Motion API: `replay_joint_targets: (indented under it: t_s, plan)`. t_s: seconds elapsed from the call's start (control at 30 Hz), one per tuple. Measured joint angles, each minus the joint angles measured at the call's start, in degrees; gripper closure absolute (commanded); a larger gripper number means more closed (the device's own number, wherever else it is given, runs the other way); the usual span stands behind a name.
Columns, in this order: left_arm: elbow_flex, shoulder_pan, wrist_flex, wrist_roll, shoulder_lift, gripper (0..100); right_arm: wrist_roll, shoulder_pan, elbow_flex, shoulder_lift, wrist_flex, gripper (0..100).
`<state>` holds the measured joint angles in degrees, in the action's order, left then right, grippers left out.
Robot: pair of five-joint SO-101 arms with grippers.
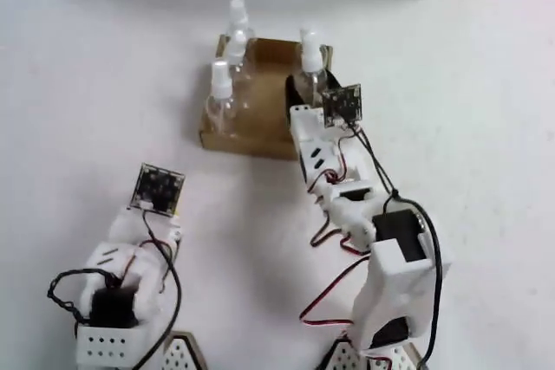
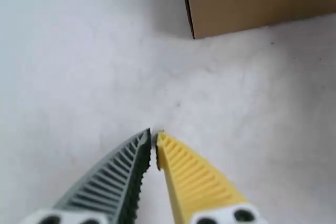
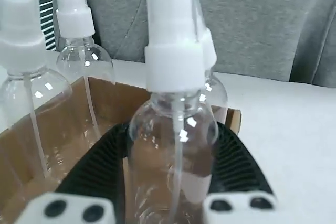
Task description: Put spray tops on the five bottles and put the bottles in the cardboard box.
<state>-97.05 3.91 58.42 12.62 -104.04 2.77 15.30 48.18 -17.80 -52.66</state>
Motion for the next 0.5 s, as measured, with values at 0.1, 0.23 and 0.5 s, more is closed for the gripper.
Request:
replay_joint_targets:
  t_s: [0.1,0.23,0.5]
  plan:
    - [0.0,0.0,0.0,0.0,0.0,98,0.0,0.09,0.44,-0.53,0.0,98.4]
    - [0.0,0.0,0.0,0.0,0.0,98,0.09,0.09,0.53,-1.85,-0.09,98.4]
    - [0.0,0.0,0.0,0.0,0.0,98,0.26,0.18,1.85,-2.37,-1.32,98.1]
